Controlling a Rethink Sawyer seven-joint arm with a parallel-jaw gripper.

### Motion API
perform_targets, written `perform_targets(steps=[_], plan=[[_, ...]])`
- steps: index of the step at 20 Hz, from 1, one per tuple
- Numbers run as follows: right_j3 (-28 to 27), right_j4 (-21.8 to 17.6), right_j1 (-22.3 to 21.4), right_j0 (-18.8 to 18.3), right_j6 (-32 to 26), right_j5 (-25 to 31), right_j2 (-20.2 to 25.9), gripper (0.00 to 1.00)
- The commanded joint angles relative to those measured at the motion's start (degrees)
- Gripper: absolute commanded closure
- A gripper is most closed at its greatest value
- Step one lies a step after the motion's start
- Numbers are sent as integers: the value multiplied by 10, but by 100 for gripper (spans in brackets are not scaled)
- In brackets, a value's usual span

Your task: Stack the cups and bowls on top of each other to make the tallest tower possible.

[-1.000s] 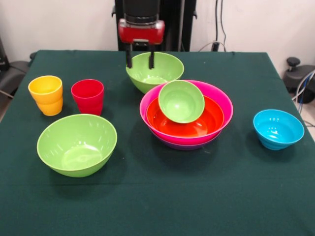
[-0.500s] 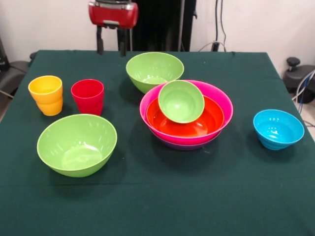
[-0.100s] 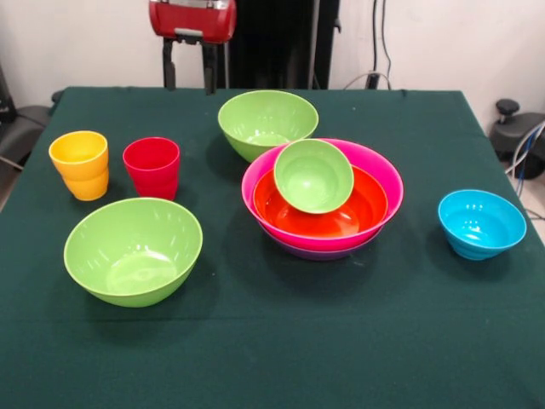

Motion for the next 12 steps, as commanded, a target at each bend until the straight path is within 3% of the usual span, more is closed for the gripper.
perform_targets(steps=[1, 6, 12], plan=[[19, -36, 31, 34, 32, 23, 27, 0], [14, -29, 47, 75, 57, 2, -1, 0], [-9, -39, 76, 76, 43, -1, -12, 0]])
